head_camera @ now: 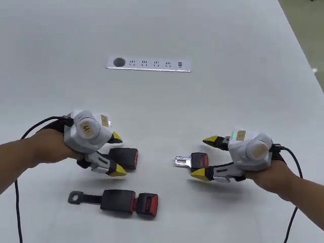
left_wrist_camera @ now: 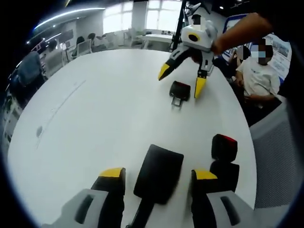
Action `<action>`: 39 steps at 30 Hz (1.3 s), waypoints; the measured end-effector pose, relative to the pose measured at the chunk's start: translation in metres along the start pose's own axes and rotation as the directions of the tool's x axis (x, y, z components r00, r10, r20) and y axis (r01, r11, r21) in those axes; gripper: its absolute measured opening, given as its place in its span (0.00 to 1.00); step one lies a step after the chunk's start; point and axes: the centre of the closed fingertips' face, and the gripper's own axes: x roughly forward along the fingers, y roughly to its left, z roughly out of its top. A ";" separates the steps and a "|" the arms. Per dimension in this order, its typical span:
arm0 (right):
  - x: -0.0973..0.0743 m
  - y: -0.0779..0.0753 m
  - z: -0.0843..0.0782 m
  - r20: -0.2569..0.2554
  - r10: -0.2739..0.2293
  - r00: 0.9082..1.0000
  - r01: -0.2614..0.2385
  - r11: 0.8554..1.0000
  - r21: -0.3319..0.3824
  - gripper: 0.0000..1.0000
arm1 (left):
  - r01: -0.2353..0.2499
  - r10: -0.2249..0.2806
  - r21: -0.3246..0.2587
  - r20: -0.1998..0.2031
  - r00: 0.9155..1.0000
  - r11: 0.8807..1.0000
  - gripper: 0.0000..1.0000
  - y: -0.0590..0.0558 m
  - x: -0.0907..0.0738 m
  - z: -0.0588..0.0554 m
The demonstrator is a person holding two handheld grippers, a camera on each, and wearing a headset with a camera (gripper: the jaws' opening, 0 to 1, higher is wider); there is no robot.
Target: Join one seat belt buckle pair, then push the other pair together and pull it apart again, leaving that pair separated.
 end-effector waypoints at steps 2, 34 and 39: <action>-0.002 -0.005 0.002 0.014 -0.045 0.999 0.045 0.999 0.028 0.70 | -0.037 0.039 -0.047 0.039 0.999 0.998 0.63 0.004 -0.008 0.008; -0.044 0.035 0.031 0.148 -0.405 0.902 0.357 0.893 0.273 0.98 | -0.360 0.503 -0.479 0.211 0.838 0.801 1.00 -0.010 -0.097 -0.026; -0.054 0.050 0.030 0.152 -0.431 0.890 0.379 0.882 0.280 0.99 | -0.370 0.531 -0.507 0.217 0.819 0.778 1.00 -0.028 -0.107 -0.038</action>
